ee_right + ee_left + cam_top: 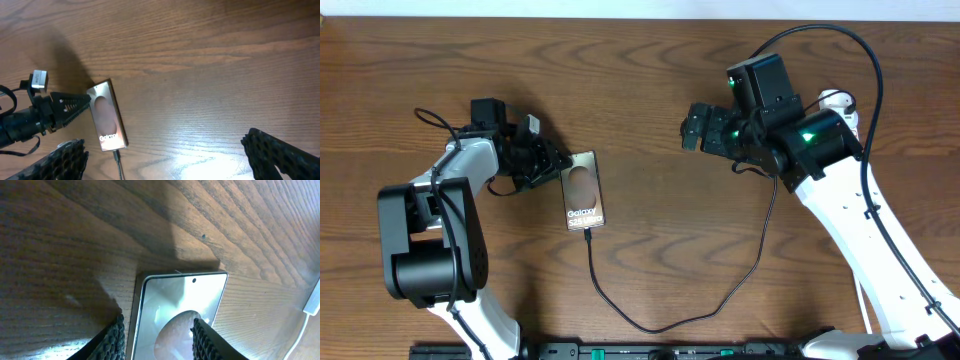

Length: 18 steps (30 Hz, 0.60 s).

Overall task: Plug charger to phone and switch on socket
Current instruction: 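Open the left gripper and lift it away from the phone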

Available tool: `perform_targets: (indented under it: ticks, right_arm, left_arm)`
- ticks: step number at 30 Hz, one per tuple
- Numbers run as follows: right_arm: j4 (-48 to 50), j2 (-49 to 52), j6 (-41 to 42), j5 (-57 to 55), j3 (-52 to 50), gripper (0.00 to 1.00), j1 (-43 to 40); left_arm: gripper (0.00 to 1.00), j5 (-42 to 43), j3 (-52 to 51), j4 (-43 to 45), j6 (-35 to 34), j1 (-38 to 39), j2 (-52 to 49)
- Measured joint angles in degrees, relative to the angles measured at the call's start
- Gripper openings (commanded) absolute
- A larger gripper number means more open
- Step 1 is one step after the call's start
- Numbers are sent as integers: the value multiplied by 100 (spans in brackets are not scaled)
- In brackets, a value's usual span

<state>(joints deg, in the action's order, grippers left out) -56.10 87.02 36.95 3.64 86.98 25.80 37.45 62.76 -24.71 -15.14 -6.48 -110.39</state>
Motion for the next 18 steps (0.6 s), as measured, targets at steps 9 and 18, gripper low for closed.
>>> perform_targets:
  ticks: [9, 18]
  right_arm:
    - [-2, 0, -15, -2, 0, 99, 0]
    - [0, 0, -37, 0, 0, 99, 0]
  left_arm:
    - [81, -13, 28, -107, 0, 13, 107]
    - [91, -4, 66, -127, -2, -7, 166]
